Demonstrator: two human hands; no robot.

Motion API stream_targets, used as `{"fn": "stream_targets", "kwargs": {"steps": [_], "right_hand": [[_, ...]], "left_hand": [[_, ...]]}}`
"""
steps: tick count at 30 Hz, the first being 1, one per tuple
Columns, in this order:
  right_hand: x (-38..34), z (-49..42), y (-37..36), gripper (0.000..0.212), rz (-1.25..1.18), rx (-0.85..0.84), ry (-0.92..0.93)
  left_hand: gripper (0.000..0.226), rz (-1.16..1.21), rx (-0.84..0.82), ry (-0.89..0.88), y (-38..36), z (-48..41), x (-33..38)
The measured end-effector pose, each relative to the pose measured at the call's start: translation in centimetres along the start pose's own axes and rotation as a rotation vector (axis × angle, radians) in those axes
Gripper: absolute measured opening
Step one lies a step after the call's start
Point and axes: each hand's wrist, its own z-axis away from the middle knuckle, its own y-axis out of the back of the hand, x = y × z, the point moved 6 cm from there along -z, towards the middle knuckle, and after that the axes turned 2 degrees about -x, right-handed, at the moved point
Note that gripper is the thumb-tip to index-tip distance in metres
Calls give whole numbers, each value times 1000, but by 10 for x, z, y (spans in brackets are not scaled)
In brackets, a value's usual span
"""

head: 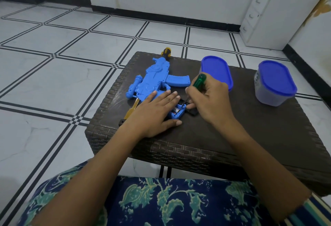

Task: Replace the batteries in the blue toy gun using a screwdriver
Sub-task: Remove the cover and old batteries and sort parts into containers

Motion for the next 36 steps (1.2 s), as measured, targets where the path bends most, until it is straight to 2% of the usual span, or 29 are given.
{"fn": "stream_targets", "kwargs": {"steps": [3, 6, 12, 15, 26, 32, 36], "right_hand": [[4, -2, 1, 17, -56, 10, -28], [0, 0, -3, 17, -5, -18, 0], [-24, 8, -17, 23, 198, -63, 224], [-30, 12, -21, 22, 224, -82, 267], [-6, -1, -1, 17, 43, 9, 79], [-6, -1, -4, 18, 89, -26, 101], [4, -5, -2, 15, -44, -18, -29]], "left_hand": [[77, 5, 6, -1, -1, -1, 0], [77, 7, 8, -1, -1, -1, 0], [74, 43, 37, -25, 0, 0, 0], [72, 59, 41, -31, 1, 1, 1], [77, 25, 18, -3, -1, -1, -2], [77, 24, 10, -1, -1, -1, -2], [76, 56, 34, -1, 0, 0, -2]]}}
